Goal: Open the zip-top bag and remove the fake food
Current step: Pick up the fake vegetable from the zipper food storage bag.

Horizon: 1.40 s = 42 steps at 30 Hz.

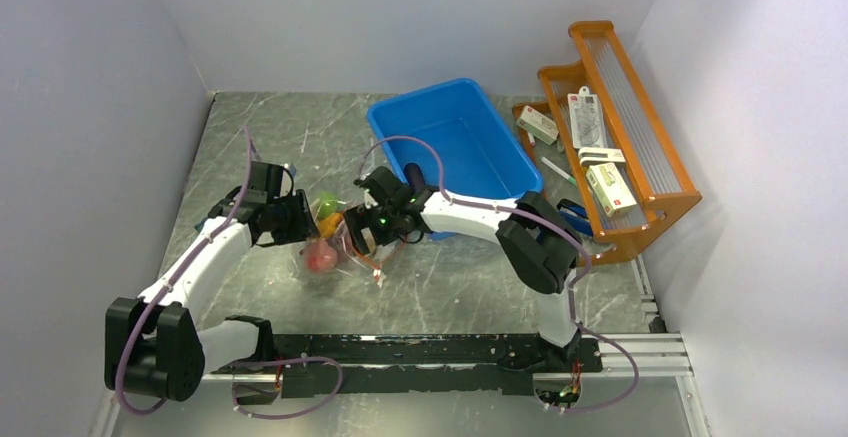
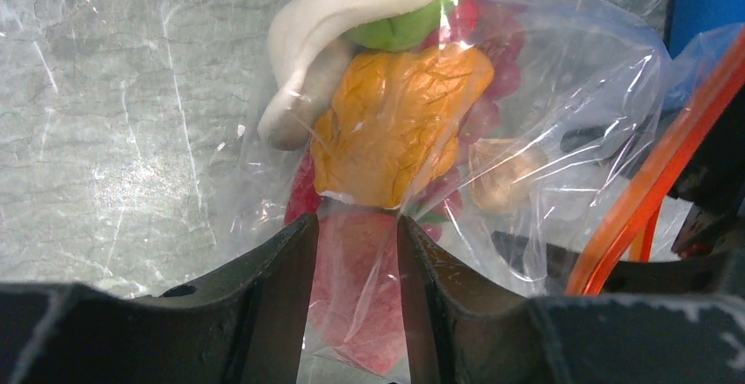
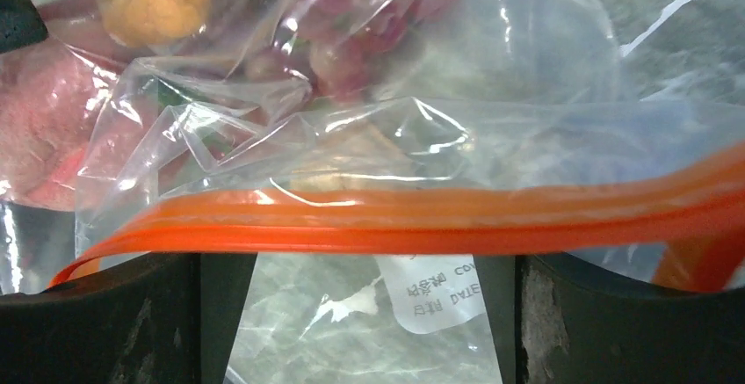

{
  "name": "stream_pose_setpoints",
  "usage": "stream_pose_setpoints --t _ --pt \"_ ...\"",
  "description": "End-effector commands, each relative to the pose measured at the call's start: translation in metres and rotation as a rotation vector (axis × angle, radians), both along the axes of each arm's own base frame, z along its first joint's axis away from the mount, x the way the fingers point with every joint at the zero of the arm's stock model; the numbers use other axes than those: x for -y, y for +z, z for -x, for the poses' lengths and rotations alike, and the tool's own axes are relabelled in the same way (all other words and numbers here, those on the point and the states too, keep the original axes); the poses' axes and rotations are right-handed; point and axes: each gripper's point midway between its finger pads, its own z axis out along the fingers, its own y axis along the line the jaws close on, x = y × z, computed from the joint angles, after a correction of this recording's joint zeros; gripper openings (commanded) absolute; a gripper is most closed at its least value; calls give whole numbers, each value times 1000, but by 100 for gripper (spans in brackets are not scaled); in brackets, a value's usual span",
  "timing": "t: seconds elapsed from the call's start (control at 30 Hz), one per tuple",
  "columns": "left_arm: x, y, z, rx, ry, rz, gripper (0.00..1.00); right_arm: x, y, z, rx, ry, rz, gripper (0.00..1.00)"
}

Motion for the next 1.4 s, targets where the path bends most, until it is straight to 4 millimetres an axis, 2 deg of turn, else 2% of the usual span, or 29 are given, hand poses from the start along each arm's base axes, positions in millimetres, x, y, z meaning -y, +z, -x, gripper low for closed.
stream_pose_setpoints --t 0.0,0.13,0.23,0.5,0.67,0.83,0.93,1.07,1.3,1.37 --pt "2 7 -5 39 -9 17 50 -14 30 -9 20 11 -166 92" --pt "2 6 -5 36 -7 15 52 -21 57 -23 198 44 -208 94" --pt "2 7 -5 40 -10 19 52 -24 65 -26 226 32 -238 95" --pt "1 8 -6 44 -3 13 51 -26 27 -17 135 24 -145 94" --pt "1 8 -6 45 -3 13 47 -24 6 -13 123 19 -88 76" --pt "0 9 -6 49 -1 12 43 -16 -13 -8 126 20 -22 62" --pt "0 10 -6 53 -1 12 41 -12 -13 -7 139 15 -15 54" --pt "1 9 -6 49 -2 13 37 -9 -7 -8 159 7 -19 51" --pt "2 8 -6 46 -9 16 22 -3 4 -3 172 -2 -50 47" --pt "2 7 -6 44 -9 16 15 -1 8 -3 180 -7 -55 46"
